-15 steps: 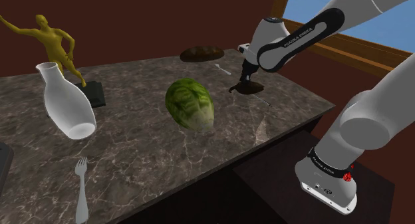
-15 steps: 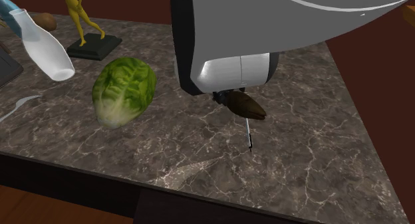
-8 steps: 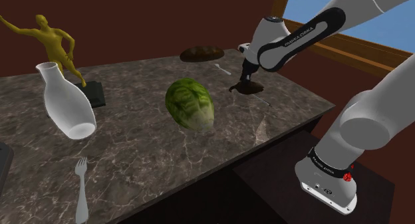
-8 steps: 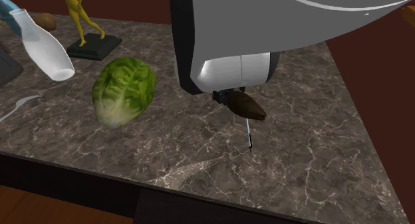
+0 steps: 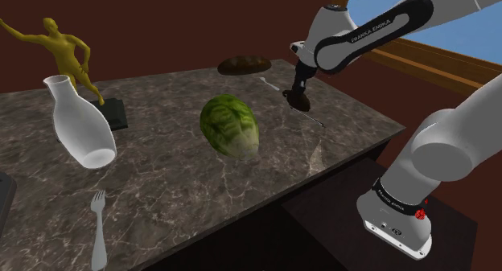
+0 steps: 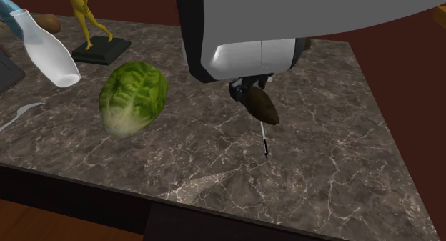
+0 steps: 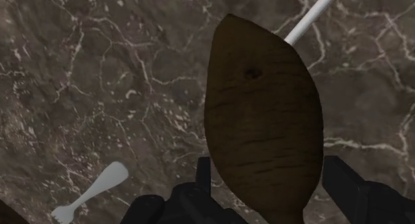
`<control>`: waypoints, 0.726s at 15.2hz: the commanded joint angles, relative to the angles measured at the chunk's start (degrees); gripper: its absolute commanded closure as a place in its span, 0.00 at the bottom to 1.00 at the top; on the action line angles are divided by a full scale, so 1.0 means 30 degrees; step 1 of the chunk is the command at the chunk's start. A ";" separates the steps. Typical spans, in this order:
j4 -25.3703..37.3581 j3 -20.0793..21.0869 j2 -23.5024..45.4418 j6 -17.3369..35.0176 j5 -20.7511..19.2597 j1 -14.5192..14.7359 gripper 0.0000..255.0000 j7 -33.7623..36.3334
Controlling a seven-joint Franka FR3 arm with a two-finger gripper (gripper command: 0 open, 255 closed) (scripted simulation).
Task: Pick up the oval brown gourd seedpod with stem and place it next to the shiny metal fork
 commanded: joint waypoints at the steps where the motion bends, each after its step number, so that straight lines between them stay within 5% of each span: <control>1: 0.0241 -0.0002 -0.0360 -0.0595 0.0081 0.0028 1.00 -0.0114; 11: 0.1731 0.0113 -0.1806 -0.3522 0.0423 0.0176 1.00 -0.0473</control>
